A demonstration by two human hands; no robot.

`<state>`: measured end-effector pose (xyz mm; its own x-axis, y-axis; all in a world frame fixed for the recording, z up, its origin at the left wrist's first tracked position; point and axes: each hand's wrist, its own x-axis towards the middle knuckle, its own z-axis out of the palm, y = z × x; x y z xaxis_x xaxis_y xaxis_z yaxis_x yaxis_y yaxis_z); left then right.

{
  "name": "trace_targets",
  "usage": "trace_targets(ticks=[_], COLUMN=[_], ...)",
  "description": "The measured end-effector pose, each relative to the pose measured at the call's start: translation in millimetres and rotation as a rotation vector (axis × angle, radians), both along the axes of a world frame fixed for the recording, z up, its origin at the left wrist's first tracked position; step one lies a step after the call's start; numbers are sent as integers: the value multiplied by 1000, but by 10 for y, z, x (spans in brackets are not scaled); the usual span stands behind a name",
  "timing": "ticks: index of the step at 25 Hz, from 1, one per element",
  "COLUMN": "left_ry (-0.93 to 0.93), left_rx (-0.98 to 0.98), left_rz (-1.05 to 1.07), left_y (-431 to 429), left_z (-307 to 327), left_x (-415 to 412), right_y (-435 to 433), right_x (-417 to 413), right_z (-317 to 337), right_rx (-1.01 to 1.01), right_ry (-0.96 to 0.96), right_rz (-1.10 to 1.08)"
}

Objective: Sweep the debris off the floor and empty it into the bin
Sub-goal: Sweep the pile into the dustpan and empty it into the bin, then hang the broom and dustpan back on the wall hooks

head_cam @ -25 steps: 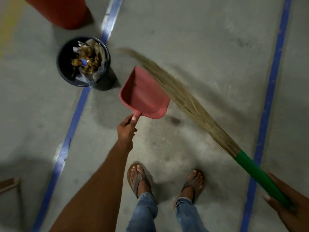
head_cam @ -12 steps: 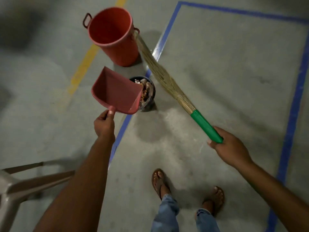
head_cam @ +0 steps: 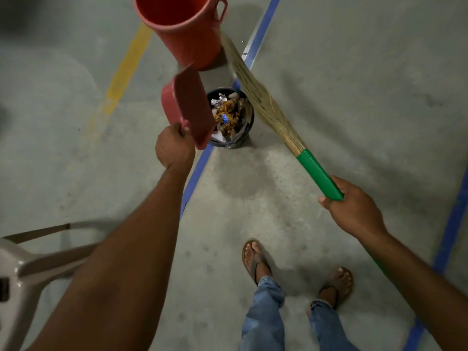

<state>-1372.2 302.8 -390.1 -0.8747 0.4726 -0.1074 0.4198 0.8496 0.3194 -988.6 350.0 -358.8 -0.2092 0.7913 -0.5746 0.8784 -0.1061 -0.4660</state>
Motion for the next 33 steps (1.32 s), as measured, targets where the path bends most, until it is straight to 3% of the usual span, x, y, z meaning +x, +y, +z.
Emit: trace_targets(ticks=[9, 21, 25, 29, 33], left_ry=[116, 134, -54, -453, -615], left_rx=[-53, 39, 292, 701, 647], left_rz=[-96, 28, 420, 883, 833], left_y=[34, -103, -318, -557, -827], left_z=[22, 481, 842, 1207, 1394], left_x=[112, 415, 669, 1100, 1965], right_y=[128, 112, 102, -53, -361], right_x=[64, 426, 701, 1028, 1514], right_z=[44, 424, 668, 1025, 1464], right_rx=[19, 18, -96, -336, -540], right_ry=[-9, 17, 97, 263, 393], right_rz=[4, -6, -110, -267, -358])
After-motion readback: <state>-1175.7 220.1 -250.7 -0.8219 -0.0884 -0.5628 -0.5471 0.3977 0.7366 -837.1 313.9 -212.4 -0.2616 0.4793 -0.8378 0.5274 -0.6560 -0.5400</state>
